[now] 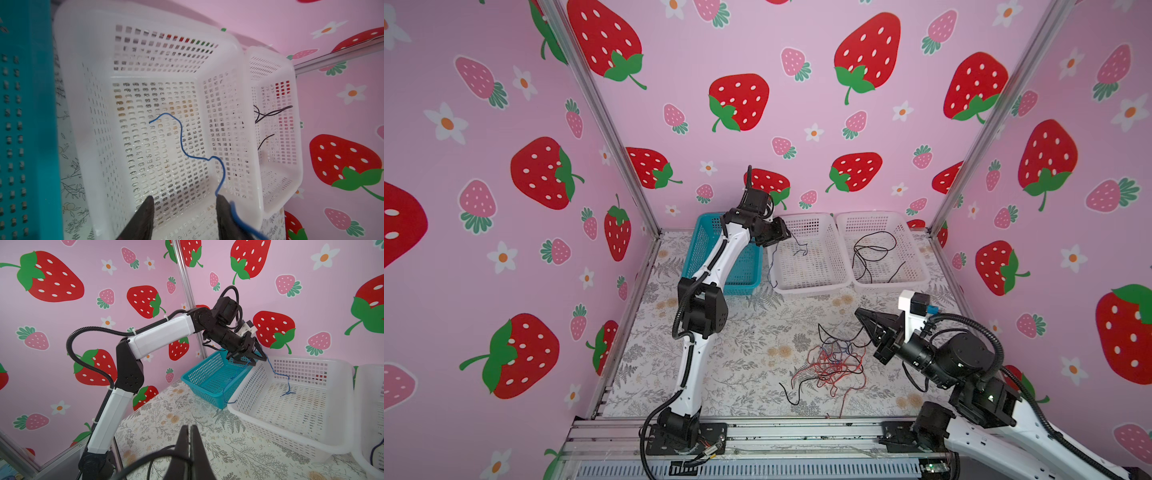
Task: Untangle the cables
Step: 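Open the left gripper to drop the blue wire, then pull back toward the tangle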
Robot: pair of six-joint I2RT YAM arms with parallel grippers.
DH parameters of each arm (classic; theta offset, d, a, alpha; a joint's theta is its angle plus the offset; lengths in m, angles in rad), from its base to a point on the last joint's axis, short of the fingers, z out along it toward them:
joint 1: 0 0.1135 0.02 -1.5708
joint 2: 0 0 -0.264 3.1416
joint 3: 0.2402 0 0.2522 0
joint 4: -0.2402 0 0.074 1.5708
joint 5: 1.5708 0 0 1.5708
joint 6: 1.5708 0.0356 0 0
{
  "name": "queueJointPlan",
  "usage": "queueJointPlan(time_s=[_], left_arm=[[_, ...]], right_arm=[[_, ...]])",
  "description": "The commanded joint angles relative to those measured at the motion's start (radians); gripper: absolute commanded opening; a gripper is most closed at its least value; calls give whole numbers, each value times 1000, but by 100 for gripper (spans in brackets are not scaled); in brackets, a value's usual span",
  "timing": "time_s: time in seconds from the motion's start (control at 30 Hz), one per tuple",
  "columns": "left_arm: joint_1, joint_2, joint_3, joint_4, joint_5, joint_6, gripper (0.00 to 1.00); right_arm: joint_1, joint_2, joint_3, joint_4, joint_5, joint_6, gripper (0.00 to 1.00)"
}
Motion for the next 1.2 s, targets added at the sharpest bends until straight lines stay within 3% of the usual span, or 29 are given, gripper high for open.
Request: queueJointPlan(time_s=[0.0, 0.27, 0.57, 0.87, 1.17], left_arm=[[-12, -52, 30, -31, -68, 44, 51], [-44, -83, 11, -51, -103, 23, 50], [-82, -312, -319, 55, -97, -2, 49], [-143, -862, -1009, 456, -46, -53, 54], [-358, -1275, -1561, 769, -46, -63, 56]], right_arm=[[-4, 3, 9, 27, -7, 21, 0], [-4, 4, 20, 16, -12, 21, 0], [-4, -14, 29, -24, 45, 12, 0], [-4, 29, 79, -62, 122, 24, 0], [-4, 99, 121, -80, 183, 69, 0]])
